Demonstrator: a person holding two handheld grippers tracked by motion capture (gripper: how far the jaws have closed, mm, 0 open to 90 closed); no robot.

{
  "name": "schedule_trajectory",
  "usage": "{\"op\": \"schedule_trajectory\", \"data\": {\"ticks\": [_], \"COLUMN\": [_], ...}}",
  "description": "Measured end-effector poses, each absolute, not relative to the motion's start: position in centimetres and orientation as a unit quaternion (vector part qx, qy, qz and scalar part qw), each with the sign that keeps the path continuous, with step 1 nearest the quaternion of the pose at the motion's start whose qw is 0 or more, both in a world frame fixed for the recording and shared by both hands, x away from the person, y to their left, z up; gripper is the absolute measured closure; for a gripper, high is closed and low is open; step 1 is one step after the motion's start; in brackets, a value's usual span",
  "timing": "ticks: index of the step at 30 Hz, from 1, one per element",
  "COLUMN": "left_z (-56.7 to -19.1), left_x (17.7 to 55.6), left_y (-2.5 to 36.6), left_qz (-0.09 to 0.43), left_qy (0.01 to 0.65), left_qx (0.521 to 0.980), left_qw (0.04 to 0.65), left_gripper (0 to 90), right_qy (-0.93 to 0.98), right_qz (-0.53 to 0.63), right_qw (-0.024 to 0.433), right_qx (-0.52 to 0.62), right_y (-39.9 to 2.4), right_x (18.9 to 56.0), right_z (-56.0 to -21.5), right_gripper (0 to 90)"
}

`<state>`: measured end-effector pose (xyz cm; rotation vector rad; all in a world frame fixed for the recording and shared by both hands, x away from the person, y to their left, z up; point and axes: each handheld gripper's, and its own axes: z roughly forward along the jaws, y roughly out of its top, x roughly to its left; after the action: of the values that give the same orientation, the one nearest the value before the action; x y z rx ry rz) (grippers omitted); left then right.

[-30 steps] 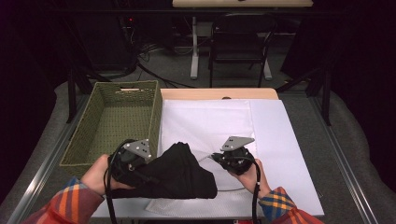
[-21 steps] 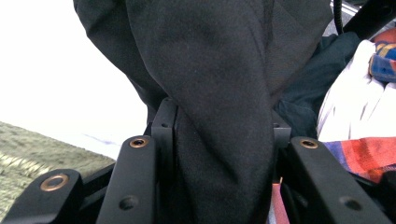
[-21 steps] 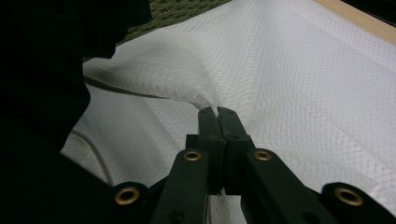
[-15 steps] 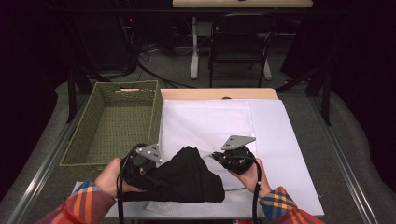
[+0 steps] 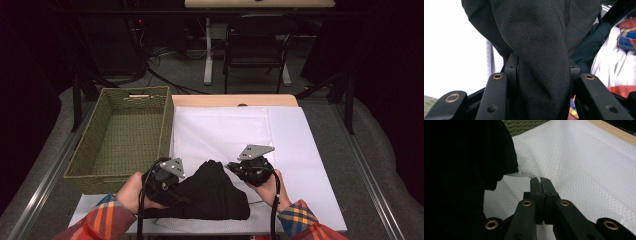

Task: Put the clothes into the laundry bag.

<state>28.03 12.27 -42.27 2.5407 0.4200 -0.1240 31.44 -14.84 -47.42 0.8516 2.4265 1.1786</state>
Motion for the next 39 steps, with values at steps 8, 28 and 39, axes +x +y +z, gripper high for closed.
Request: {"op": "schedule_trajectory", "data": {"ticks": [8, 28, 39], "left_z": [-43.5, -46.9, -48.6], "left_x": [28.3, 29.3, 30.2], "left_y": [11.0, 8.6, 8.4], "left_qz": [-0.054, -0.091, -0.105], "left_qy": [0.158, 0.158, 0.187], "left_qx": [0.945, 0.947, 0.94], "left_qw": [0.283, 0.265, 0.267], "left_gripper": [60.2, 59.9, 59.6], "right_qy": [0.846, 0.841, 0.841], "right_qz": [0.413, 0.42, 0.423], "right_qw": [0.158, 0.162, 0.163], "right_qx": [0.298, 0.298, 0.296], "right_y": [-14.9, -15.1, -15.0], "right_x": [31.4, 31.3, 31.1], "right_z": [-47.3, -46.8, -46.7], "right_gripper": [89.6, 89.6, 89.6]}}
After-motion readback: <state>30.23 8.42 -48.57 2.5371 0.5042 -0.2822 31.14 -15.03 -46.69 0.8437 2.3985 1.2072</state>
